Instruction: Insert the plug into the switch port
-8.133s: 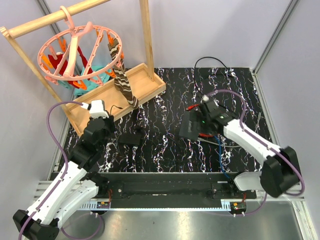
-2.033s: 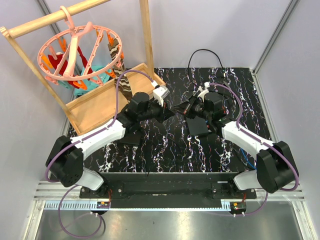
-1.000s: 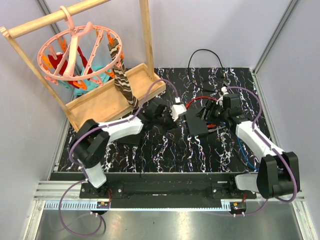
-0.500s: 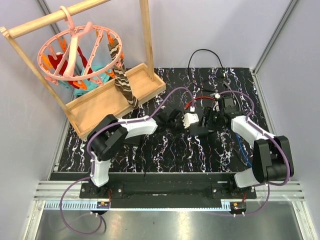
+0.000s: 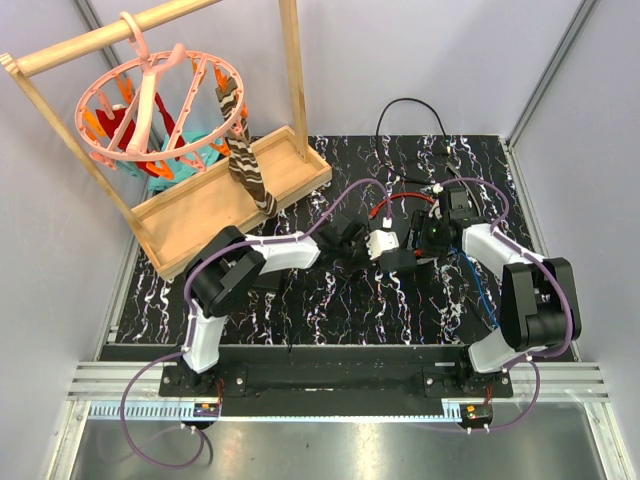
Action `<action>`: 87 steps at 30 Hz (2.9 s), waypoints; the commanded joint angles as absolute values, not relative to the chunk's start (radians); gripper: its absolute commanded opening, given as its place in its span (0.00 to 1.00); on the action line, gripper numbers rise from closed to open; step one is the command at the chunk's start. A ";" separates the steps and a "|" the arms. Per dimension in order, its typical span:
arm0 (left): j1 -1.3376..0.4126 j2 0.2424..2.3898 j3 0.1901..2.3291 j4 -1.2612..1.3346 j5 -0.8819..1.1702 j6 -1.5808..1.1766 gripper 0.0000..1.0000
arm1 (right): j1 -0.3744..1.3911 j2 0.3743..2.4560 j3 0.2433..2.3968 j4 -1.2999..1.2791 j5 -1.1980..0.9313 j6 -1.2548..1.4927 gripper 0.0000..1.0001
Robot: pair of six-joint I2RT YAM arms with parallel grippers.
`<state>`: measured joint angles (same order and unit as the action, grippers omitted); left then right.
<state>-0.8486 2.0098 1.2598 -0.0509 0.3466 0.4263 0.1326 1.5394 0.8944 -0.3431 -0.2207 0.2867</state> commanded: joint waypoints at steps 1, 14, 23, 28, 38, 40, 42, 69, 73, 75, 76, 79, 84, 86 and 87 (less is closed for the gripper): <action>-0.853 2.025 1.305 0.028 0.331 0.420 0.00 | 0.120 1.568 0.946 -0.324 -0.219 0.273 0.67; -0.853 2.017 1.299 0.080 0.313 0.379 0.00 | 0.118 1.601 0.956 -0.316 -0.250 0.273 0.67; -0.854 2.003 1.287 0.084 0.353 0.368 0.00 | 0.118 1.609 0.954 -0.311 -0.255 0.273 0.67; -0.857 1.985 1.279 0.084 0.353 0.367 0.00 | 0.118 1.615 0.954 -0.308 -0.259 0.273 0.67; -0.864 1.974 1.262 0.087 0.371 0.357 0.00 | 0.118 1.620 0.950 -0.305 -0.261 0.276 0.67; -0.868 1.971 1.259 0.087 0.374 0.359 0.00 | 0.118 1.621 0.950 -0.305 -0.262 0.278 0.67; -0.868 1.971 1.258 0.087 0.377 0.357 0.00 | 0.118 1.621 0.948 -0.304 -0.262 0.278 0.67; -0.874 1.968 1.270 0.109 0.304 0.331 0.00 | 0.118 1.634 0.943 -0.299 -0.271 0.282 0.67; -0.874 1.988 1.279 0.107 0.316 0.327 0.00 | 0.118 1.637 0.945 -0.298 -0.284 0.278 0.67; -0.874 1.990 1.282 0.113 0.322 0.325 0.00 | 0.118 1.638 0.946 -0.301 -0.293 0.276 0.67; -0.874 1.994 1.284 0.115 0.327 0.327 0.00 | 0.118 1.640 0.946 -0.301 -0.302 0.273 0.67; -0.874 2.002 1.292 0.118 0.331 0.339 0.00 | 0.118 1.647 0.946 -0.301 -0.330 0.268 0.67; -0.874 2.017 1.321 0.118 0.360 0.345 0.00 | 0.118 1.658 0.950 -0.299 -0.376 0.244 0.64; -0.874 2.026 1.327 0.121 0.365 0.344 0.00 | 0.117 1.661 0.951 -0.301 -0.396 0.239 0.63; -0.876 2.029 1.328 0.124 0.374 0.341 0.00 | 0.118 1.663 0.954 -0.302 -0.406 0.239 0.63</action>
<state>-0.8696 2.0247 1.2640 0.0299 0.3187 0.3355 0.1143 1.6459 0.9203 -0.3275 -0.3161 0.2604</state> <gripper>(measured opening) 0.025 0.636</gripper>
